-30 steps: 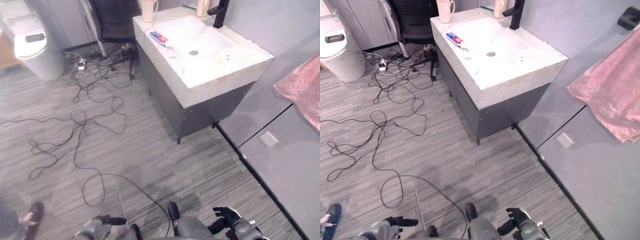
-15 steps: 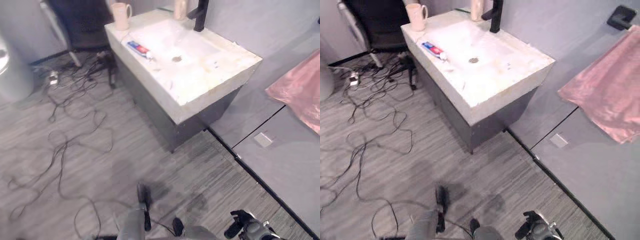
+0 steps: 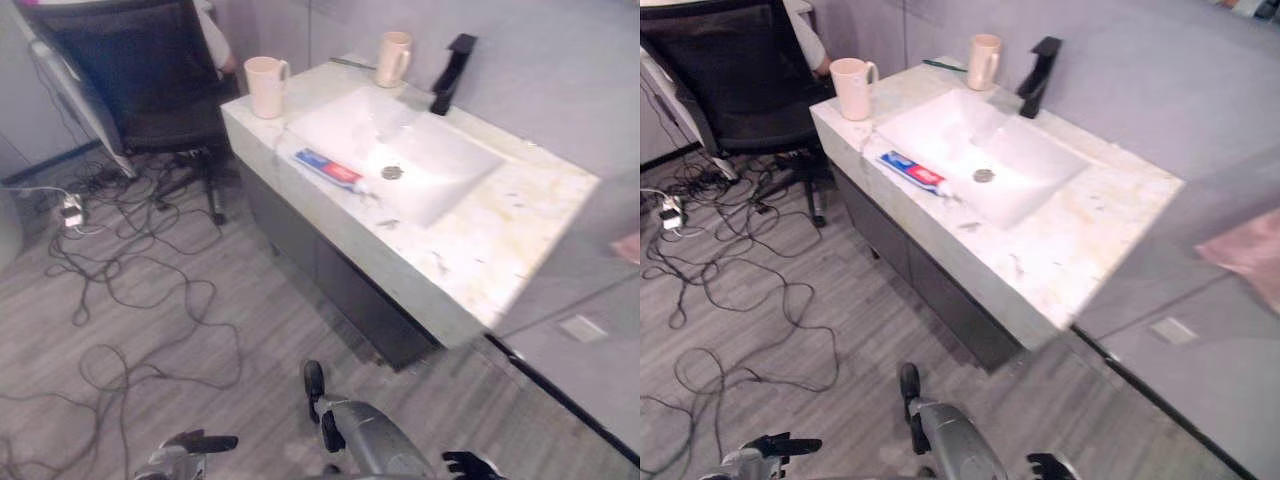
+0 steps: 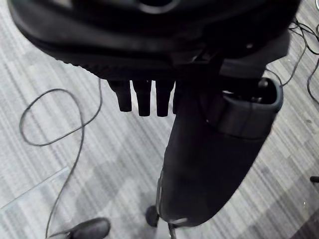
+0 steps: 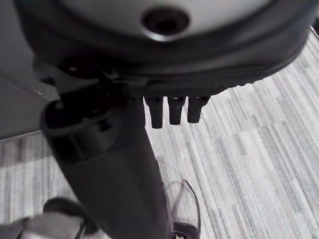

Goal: Organize the bathroom.

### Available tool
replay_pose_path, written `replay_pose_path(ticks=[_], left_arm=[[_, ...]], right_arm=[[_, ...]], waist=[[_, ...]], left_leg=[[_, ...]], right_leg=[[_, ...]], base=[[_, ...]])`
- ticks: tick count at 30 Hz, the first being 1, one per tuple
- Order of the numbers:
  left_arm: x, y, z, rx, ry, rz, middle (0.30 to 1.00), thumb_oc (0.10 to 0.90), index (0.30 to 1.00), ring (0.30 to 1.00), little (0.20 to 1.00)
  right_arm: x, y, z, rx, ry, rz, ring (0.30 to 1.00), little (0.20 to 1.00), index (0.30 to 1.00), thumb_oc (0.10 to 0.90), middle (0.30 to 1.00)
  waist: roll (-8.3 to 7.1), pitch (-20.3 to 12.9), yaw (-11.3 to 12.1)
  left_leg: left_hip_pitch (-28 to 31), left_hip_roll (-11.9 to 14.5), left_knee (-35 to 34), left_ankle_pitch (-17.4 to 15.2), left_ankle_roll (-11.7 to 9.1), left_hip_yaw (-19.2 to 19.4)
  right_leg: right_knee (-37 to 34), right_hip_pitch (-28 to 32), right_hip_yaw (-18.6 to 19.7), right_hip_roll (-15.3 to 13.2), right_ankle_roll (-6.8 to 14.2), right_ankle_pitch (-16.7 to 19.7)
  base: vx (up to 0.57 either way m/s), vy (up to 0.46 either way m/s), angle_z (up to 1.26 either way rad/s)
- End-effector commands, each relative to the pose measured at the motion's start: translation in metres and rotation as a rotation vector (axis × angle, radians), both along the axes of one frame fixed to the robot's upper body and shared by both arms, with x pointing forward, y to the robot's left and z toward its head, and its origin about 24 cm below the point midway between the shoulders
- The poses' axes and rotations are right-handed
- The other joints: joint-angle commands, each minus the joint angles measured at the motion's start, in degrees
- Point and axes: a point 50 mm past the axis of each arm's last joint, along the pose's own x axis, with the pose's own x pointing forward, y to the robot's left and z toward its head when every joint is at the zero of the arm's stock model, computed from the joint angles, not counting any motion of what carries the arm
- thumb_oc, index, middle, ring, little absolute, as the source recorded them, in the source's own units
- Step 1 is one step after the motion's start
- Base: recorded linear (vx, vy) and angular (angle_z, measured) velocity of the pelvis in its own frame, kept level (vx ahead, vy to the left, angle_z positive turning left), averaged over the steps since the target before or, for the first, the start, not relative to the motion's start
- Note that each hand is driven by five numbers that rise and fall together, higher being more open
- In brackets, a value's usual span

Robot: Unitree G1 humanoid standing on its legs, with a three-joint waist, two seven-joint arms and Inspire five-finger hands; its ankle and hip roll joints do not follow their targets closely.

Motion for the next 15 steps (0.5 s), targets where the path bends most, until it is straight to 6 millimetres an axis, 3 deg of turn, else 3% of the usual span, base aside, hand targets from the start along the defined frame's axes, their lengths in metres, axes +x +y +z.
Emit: replay_pose_path(ticks=[1,10,15], left_arm=[[0.001,0.035,0.012,0.116,0.003,0.026,0.900,0.800,0.900,0.900,0.900],[0.016,0.037,0.017,0.111,-0.011,0.044,0.900,0.800,0.900,0.900,0.900],[0.007,0.040,0.015,0.135,0.038,0.029,0.900,0.800,0.900,0.900,0.900]], right_arm=[[0.042,-0.001,0.011,-0.027,-0.142,-0.035,0.900,0.900,0.900,0.800,0.900],[0.040,-0.004,0.011,-0.055,-0.137,-0.042,0.900,0.900,0.900,0.800,0.900],[0.037,-0.004,0.010,-0.037,-0.130,-0.079,0.900,0.900,0.900,0.800,0.900]], waist=[[-1.30,1.67,0.42],[-0.74,1.33,-0.97],[-0.64,1.48,-1.26]], left_leg=[[-9.78,15.04,-3.24,8.90,2.41,-0.36],[-9.96,14.19,-6.93,8.81,3.17,-0.42],[-9.63,14.26,-6.50,8.25,3.58,0.51]], right_leg=[[-0.86,6.07,8.06,-6.03,17.03,-3.31],[-2.12,6.02,10.54,-5.16,17.73,-2.29],[-2.06,5.92,10.36,-5.20,17.76,-2.41]], base=[[0.11,0.009,-0.03],[0.05,0.014,-0.26],[0.03,-0.070,-0.02]])
